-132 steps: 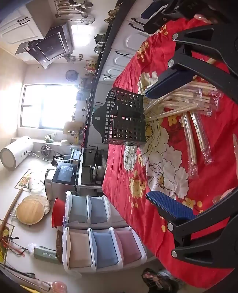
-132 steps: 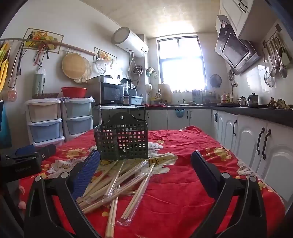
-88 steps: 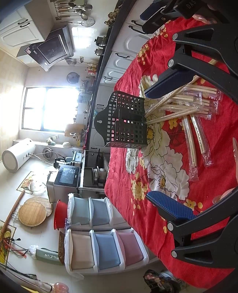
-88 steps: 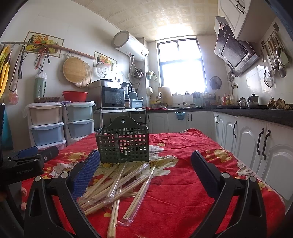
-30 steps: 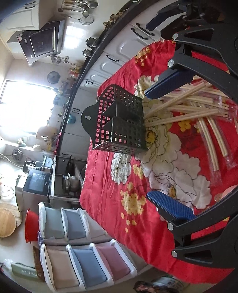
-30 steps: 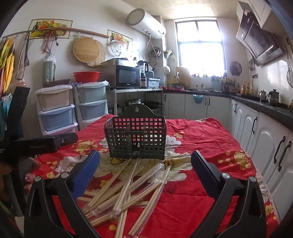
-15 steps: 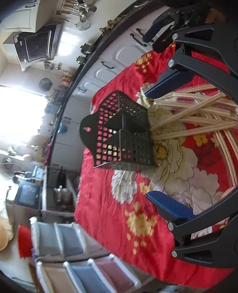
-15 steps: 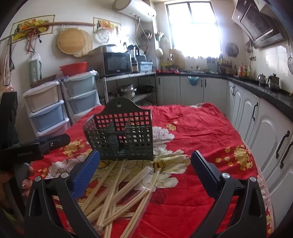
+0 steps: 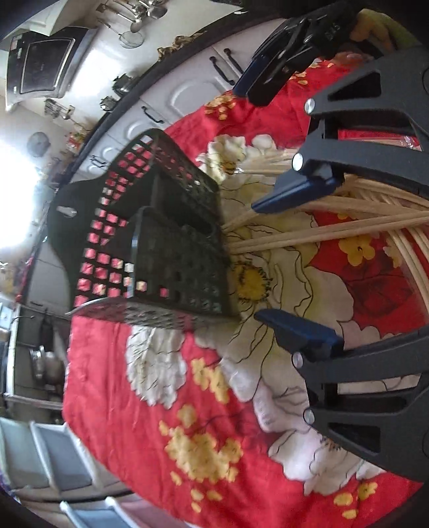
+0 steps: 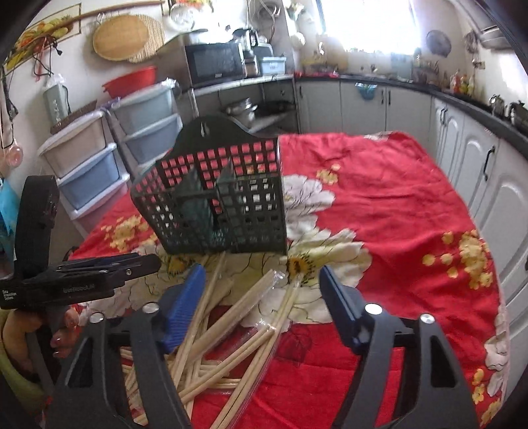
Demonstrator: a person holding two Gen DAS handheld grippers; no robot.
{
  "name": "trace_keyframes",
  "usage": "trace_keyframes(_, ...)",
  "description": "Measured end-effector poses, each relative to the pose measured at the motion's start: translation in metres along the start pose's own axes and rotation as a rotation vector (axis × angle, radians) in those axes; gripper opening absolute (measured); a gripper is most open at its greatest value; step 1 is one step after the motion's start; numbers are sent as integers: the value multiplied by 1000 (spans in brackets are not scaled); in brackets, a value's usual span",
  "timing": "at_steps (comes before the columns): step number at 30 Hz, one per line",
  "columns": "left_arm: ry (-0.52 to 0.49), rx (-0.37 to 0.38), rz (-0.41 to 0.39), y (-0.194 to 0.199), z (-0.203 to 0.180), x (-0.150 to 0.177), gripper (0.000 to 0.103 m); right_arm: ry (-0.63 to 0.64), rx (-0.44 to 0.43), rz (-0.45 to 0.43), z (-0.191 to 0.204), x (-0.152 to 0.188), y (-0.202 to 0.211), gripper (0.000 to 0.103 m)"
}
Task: Organize utensils
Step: 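Close the left gripper on a wooden chopstick while the right gripper closes on another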
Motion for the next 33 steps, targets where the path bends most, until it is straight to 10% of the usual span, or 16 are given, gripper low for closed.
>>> trace_keyframes(7, 8, 19, 81, -24, -3, 4, 31, -91, -105, 103, -9, 11, -28, 47)
trace_keyframes(33, 116, -4, 136, -64, 3, -9, 18, -293, -258, 250, -21, 24, -78, 17)
Point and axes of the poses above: each gripper's, at about its wrist camera, not at the fingertips, and y roughly against the way its jaws point, z to its left, x to its underside, the point moved 7 cm from there along -y, roughly the way its jaws point, and after that the axes turned 11 degrees about y, right-handed, at the moved point
